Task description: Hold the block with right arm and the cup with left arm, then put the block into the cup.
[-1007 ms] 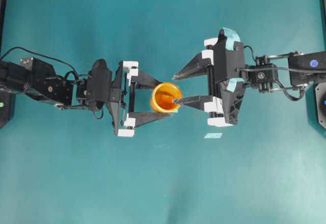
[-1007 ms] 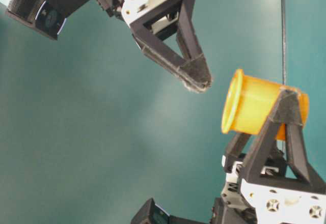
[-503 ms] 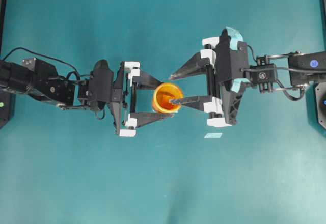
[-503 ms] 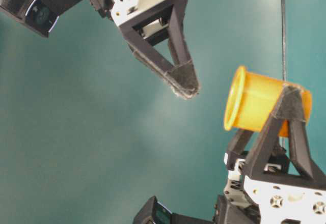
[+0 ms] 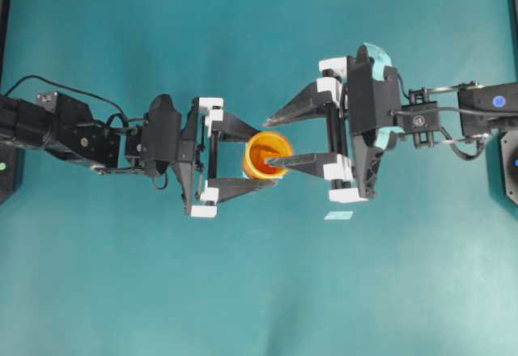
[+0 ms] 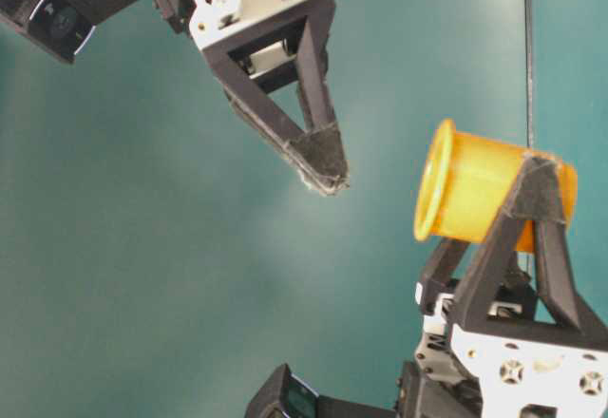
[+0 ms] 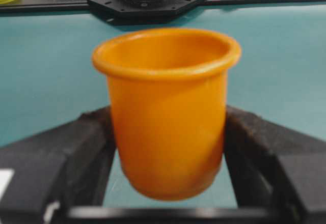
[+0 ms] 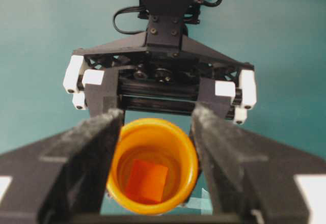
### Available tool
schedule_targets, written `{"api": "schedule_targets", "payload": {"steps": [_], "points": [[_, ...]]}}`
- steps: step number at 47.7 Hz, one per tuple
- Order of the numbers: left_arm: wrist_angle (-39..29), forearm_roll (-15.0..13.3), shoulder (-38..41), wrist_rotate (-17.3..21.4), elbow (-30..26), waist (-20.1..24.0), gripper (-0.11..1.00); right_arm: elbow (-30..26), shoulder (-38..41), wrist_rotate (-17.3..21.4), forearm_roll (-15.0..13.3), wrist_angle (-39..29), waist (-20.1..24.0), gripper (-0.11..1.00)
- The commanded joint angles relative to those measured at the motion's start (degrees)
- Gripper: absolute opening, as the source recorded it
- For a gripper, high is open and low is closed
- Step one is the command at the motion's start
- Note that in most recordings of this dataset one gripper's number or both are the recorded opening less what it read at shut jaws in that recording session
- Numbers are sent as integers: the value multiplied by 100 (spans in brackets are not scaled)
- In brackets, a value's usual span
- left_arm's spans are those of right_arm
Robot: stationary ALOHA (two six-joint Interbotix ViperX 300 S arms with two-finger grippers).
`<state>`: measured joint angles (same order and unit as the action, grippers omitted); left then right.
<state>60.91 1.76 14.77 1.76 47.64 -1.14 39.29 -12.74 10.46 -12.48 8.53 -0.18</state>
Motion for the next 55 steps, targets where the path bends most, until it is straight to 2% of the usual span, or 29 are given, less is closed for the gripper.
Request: {"api": "schedule_targets", "payload": {"steps": [1,26,55], "points": [[44,-18,-62,-9,-105,-18,62,-123,-158,0,-35,79,9,61],[-466,-18,-26,-26,-290,-18,62,-123,-149,0,-114,149,9,61],[-475,-9,-26,-26,-264,-114,62,-132,-158,26,-123,132,9,61]]}}
